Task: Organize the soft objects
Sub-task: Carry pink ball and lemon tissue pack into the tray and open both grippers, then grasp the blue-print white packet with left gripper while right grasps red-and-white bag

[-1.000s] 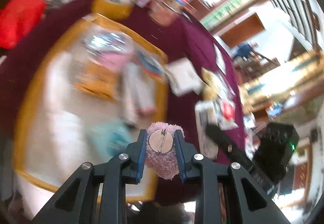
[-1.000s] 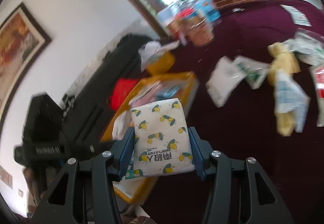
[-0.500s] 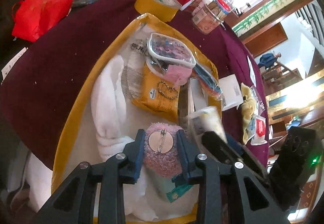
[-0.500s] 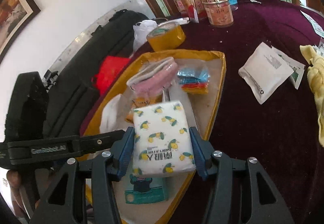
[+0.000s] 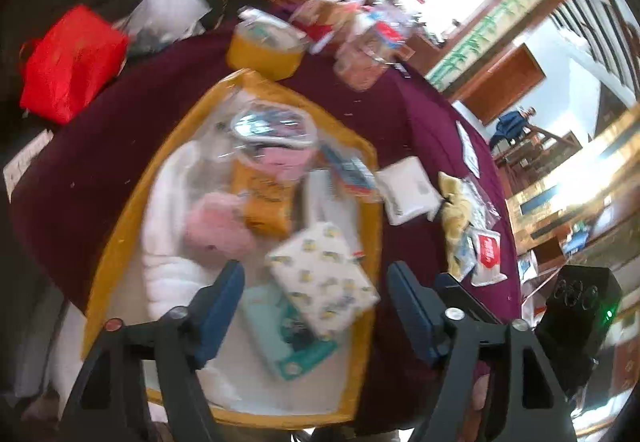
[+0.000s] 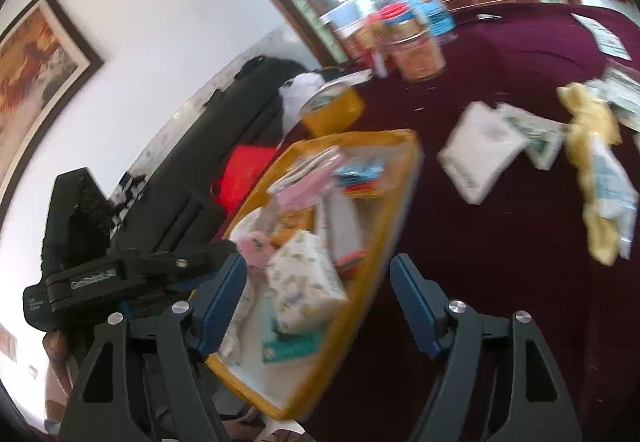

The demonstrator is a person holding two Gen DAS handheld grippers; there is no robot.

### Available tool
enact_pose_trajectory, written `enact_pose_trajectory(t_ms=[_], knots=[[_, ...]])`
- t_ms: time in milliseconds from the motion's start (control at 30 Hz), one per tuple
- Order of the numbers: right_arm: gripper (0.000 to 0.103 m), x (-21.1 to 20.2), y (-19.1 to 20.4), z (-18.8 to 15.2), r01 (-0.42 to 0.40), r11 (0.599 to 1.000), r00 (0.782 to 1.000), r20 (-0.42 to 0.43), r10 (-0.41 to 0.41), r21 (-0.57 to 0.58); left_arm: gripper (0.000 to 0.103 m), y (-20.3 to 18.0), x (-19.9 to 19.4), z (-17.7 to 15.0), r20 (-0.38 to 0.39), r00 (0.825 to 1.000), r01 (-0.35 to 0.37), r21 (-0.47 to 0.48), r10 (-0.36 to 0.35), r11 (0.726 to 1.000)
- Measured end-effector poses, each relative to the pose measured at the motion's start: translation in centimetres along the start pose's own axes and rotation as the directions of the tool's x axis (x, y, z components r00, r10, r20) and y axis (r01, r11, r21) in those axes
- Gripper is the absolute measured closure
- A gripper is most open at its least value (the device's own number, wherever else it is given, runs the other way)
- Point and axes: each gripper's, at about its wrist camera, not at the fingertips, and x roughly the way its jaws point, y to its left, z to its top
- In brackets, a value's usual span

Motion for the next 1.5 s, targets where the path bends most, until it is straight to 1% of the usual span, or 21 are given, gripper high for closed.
enact_pose_trajectory(t_ms=[100, 233, 333, 400, 467, 533, 633, 700, 733, 800, 833, 867, 900, 967, 1000, 1067, 1100, 1167, 1300, 1400, 1500], knots=[[0.029, -2.8, -2.4, -0.2, 0.020, 1.000, 0.999, 0.035, -0.021, 0.023, 0.021, -3.0, 0.2, -0.6, -0.002, 0.999, 0.034, 0.072, -0.034, 0.997], [0.029, -6.8, -6.7, 0.5, 0.106, 0.992, 0.988, 0.102, -0.113, 0.073, 0.020, -6.5, 1.9, -1.7, -0.050, 0.997, 0.066, 0.133, -0.060, 0.989], [0.029, -10.0, -11.1, 1.9, 0.192, 0.968, 0.964, 0.152, -0.216, 0.162, 0.020, -9.0, 3.3, -2.4, -0.086, 0.994, 0.082, 0.183, -0.067, 0.980], [0.029, -11.6, -14.1, 2.9, 0.254, 0.937, 0.941, 0.163, -0.297, 0.240, 0.020, -10.9, 4.5, -2.7, -0.104, 0.992, 0.087, 0.213, -0.066, 0.973], [0.029, -12.5, -16.8, 3.8, 0.300, 0.904, 0.921, 0.155, -0.358, 0.306, 0.020, -12.2, 5.5, -2.8, -0.121, 0.991, 0.085, 0.238, -0.057, 0.968], [0.029, -12.9, -19.4, 4.7, 0.359, 0.862, 0.893, 0.136, -0.429, 0.357, 0.020, -13.6, 6.7, -2.9, -0.139, 0.989, 0.093, 0.261, -0.058, 0.961], [0.029, -12.3, -22.7, 5.5, 0.393, 0.832, 0.879, 0.104, -0.465, 0.391, 0.020, -15.6, 9.0, -2.7, -0.170, 0.984, 0.095, 0.282, -0.048, 0.955], [0.030, -11.5, -24.5, 5.5, 0.388, 0.828, 0.883, 0.093, -0.460, 0.405, 0.020, -16.6, 11.0, -2.4, -0.201, 0.979, 0.094, 0.278, -0.038, 0.956], [0.031, -11.2, -25.2, 5.2, 0.385, 0.822, 0.881, 0.099, -0.463, 0.419, 0.020, -16.9, 11.8, -2.3, -0.213, 0.977, 0.092, 0.274, -0.033, 0.957], [0.039, -10.5, -26.2, 4.9, 0.358, 0.829, 0.890, 0.110, -0.442, 0.431, 0.020, -17.8, 13.4, -1.9, -0.230, 0.973, 0.099, 0.268, -0.036, 0.958], [0.045, -10.0, -26.8, 4.5, 0.333, 0.836, 0.903, 0.109, -0.417, 0.436, 0.020, -18.2, 14.0, -1.8, -0.235, 0.971, 0.100, 0.270, -0.035, 0.958], [0.048, -9.7, -26.9, 4.3, 0.333, 0.834, 0.909, 0.087, -0.409, 0.439, 0.021, -18.7, 14.8, -1.6, -0.241, 0.970, 0.092, 0.272, -0.024, 0.958], [0.049, -9.5, -26.7, 4.2, 0.339, 0.833, 0.909, 0.076, -0.410, 0.436, 0.021, -19.3, 15.7, -1.4, -0.253, 0.967, 0.091, 0.274, -0.019, 0.957], [0.060, -9.2, -26.3, 4.4, 0.383, 0.828, 0.893, 0.067, -0.446, 0.410, 0.021, -20.2, 17.0, -1.1, -0.259, 0.966, 0.091, 0.283, -0.016, 0.955], [0.060, -9.1, -26.0, 4.5, 0.401, 0.827, 0.887, 0.059, -0.458, 0.395, 0.026, -20.8, 17.9, -0.9, -0.257, 0.966, 0.080, 0.293, -0.002, 0.953], [0.065, -8.9, -25.8, 4.5, 0.409, 0.827, 0.886, 0.050, -0.461, 0.387, 0.043, -21.5, 19.3, -0.9, -0.284, 0.959, 0.080, 0.306, 0.011, 0.949], [0.066, -8.9, -25.8, 4.5, 0.406, 0.828, 0.887, 0.053, -0.460, 0.388, 0.046, -21.8, 20.0, -0.9, -0.302, 0.953, 0.083, 0.304, 0.013, 0.949], [0.069, -9.1, -25.9, 4.5, 0.391, 0.830, 0.892, 0.061, -0.449, 0.398, 0.047, -22.1, 20.9, -0.8, -0.312, 0.950, 0.081, 0.306, 0.020, 0.949], [0.069, -9.5, -26.0, 4.5, 0.368, 0.833, 0.897, 0.080, -0.435, 0.413, 0.060, -22.6, 20.9, -0.8, -0.292, 0.956, 0.061, 0.310, 0.034, 0.949], [0.069, -9.6, -26.2, 4.5, 0.356, 0.832, 0.900, 0.082, -0.427, 0.426, 0.060, -23.2, 19.8, -0.9, -0.257, 0.966, 0.061, 0.324, 0.026, 0.944], [0.070, -9.5, -26.2, 4.5, 0.334, 0.836, 0.910, 0.083, -0.407, 0.436, 0.060, -23.9, 19.6, -1.0, -0.249, 0.968, 0.060, 0.346, 0.030, 0.936]])
